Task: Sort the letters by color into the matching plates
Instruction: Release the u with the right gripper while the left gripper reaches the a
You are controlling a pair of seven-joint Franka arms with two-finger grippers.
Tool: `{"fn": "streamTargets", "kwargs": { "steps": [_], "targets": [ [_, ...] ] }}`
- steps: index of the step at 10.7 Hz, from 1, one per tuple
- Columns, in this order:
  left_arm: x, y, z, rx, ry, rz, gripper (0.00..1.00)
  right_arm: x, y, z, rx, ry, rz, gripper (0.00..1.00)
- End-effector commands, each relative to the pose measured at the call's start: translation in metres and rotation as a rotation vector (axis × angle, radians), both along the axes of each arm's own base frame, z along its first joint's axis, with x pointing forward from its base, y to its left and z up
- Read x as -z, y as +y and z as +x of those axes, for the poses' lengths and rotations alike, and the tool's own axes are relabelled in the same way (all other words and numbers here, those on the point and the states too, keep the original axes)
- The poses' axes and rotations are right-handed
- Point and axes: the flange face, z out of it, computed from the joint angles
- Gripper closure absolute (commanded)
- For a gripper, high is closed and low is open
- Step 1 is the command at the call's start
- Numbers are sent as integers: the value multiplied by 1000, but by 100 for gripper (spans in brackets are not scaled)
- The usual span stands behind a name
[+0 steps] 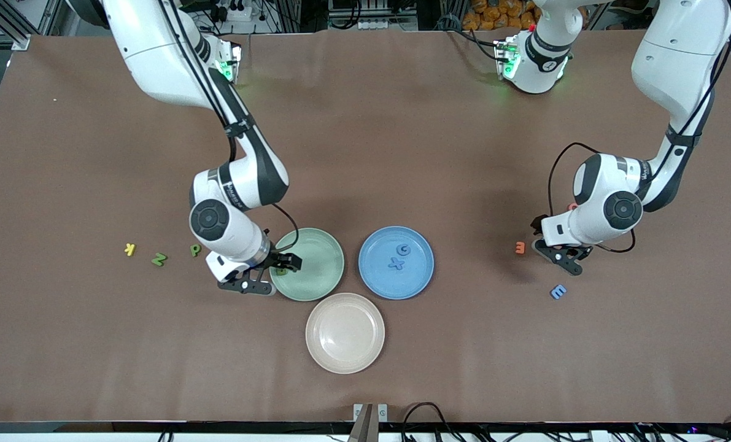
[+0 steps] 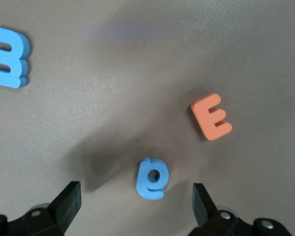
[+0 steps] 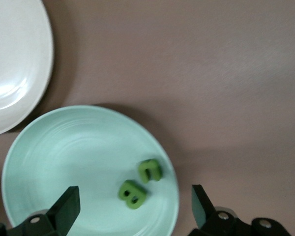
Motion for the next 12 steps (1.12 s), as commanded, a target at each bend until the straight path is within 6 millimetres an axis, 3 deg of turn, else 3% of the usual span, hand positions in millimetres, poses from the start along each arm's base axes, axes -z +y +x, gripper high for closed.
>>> {"fn": "streamTargets", "kwargs": {
  "steps": [1, 4, 10, 11, 12],
  "targets": [
    [8, -5, 2, 33, -45, -13, 0, -5, -56, 21, -61, 7, -10, 0],
    [8, -9, 3, 42, -53, -14, 0, -5, -118, 38, -121, -9, -69, 0],
    [8, -4, 1, 30, -50, -14, 0, -6, -236, 48, 29, 50, -87, 0],
    [8, -4, 1, 21, -50, -13, 35, -12, -262, 48, 70, 55, -86, 0],
    [7, -4, 1, 3, -52, -13, 99, -16, -282, 45, 119, 60, -78, 0]
  ]
}}
